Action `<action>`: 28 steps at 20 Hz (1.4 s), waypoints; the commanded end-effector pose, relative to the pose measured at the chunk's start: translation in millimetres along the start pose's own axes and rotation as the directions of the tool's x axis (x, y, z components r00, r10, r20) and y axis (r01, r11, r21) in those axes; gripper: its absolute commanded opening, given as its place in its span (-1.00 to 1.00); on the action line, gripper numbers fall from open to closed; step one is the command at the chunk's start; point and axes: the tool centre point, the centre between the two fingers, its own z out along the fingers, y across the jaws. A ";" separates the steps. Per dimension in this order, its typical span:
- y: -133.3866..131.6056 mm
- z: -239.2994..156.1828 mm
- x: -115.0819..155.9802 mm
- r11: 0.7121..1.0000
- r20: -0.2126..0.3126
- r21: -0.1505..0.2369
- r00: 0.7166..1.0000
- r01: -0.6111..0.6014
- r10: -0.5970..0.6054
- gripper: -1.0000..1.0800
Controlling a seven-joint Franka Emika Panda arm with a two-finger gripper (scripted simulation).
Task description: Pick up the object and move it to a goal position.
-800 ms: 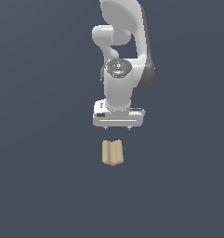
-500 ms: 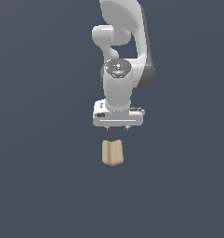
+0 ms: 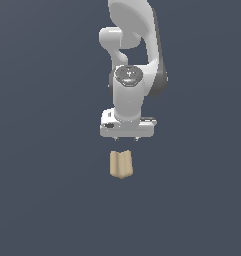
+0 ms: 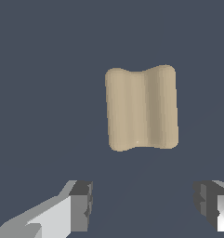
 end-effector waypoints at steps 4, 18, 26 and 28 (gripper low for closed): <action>-1.6 10.3 8.6 0.999 0.020 -0.047 1.000 0.001 0.000 0.62; -6.7 61.6 53.9 0.927 0.066 -0.375 0.998 0.011 0.014 0.62; -15.1 81.0 79.5 0.813 0.024 -0.583 1.000 0.008 0.008 0.62; -17.7 83.3 84.1 0.786 0.010 -0.618 1.000 0.004 0.003 0.62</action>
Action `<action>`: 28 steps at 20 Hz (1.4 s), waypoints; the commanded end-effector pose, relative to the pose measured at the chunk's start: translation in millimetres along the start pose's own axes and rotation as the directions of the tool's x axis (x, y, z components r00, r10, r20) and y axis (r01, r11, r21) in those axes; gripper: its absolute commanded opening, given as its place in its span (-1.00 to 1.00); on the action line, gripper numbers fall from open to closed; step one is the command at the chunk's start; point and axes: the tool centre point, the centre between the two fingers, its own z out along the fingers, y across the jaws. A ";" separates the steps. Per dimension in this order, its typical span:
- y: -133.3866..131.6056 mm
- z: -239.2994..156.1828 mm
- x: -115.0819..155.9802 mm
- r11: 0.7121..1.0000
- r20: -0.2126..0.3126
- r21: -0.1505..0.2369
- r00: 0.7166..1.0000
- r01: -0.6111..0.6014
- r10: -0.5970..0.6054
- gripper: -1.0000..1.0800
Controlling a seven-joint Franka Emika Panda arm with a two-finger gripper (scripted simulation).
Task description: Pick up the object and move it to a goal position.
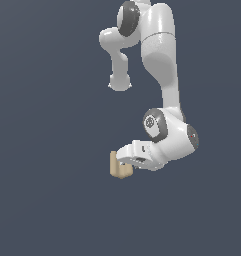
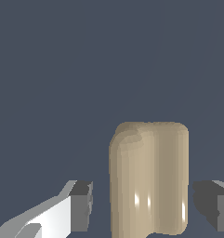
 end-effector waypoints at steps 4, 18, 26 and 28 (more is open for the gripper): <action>-7.3 -0.5 11.0 0.995 -0.036 -0.103 0.999 -0.014 0.010 0.62; -8.7 15.7 15.9 0.989 -0.054 -0.145 0.998 -0.020 0.012 0.62; -6.7 28.0 16.4 0.989 -0.055 -0.147 0.998 -0.020 0.012 -1.00; -6.7 28.0 16.4 0.989 -0.055 -0.147 0.998 -0.020 0.012 -1.00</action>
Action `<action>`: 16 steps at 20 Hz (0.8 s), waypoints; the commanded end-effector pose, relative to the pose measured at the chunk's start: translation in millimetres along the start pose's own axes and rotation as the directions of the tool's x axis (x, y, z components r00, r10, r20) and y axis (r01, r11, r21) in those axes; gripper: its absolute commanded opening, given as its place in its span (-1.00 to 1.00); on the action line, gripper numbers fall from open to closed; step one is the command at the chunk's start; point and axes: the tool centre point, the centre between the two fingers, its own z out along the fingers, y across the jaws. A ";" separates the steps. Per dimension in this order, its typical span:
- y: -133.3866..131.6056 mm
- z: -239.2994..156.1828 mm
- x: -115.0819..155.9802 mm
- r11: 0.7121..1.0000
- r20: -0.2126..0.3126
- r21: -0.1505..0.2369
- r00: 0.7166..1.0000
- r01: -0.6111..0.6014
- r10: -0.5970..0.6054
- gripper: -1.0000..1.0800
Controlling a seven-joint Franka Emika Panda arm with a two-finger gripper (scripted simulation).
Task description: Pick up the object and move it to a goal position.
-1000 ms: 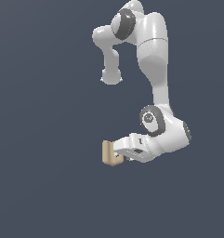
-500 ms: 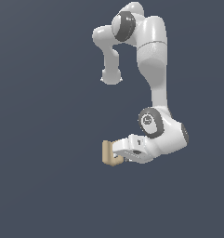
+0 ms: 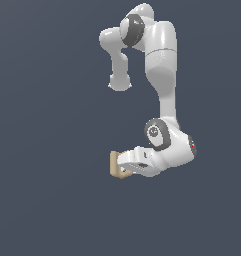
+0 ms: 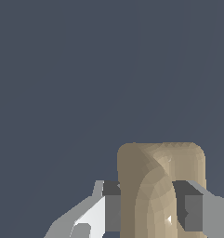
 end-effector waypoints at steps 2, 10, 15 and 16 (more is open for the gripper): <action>-0.2 0.2 0.1 1.000 -0.001 0.000 1.000 0.000 0.000 -1.00; 7.4 -2.2 2.5 1.000 0.000 0.000 1.000 0.000 0.000 -1.00; 36.8 -10.8 12.3 1.000 0.000 0.000 1.000 0.000 0.000 -1.00; 45.0 -13.3 15.1 1.000 0.000 0.000 1.000 0.000 0.000 -1.00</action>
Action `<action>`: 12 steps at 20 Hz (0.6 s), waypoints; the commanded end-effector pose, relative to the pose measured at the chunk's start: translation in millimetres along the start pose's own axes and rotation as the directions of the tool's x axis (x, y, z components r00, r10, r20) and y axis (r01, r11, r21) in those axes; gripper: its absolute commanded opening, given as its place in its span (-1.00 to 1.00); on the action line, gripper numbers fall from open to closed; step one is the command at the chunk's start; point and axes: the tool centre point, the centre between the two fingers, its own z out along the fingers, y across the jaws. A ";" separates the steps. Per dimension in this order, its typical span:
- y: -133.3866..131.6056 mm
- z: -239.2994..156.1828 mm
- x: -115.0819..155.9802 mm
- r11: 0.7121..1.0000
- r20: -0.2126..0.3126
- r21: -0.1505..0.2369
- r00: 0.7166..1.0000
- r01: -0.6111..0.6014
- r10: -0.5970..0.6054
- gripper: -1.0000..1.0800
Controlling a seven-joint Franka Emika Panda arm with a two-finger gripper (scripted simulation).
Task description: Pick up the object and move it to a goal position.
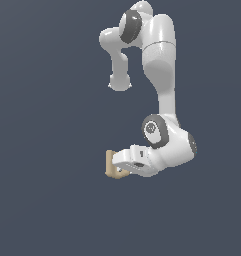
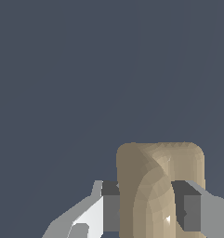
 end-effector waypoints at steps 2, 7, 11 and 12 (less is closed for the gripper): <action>30.0 -9.0 10.3 1.000 -0.001 0.000 1.000 -0.002 0.002 -1.00; 76.3 -22.9 26.7 1.000 0.000 0.000 1.000 -0.002 0.002 -1.00; 111.1 -33.6 39.8 1.000 0.000 0.000 1.000 -0.002 0.002 -1.00; 119.1 -36.5 43.0 1.000 -0.001 0.000 1.000 -0.002 0.002 -1.00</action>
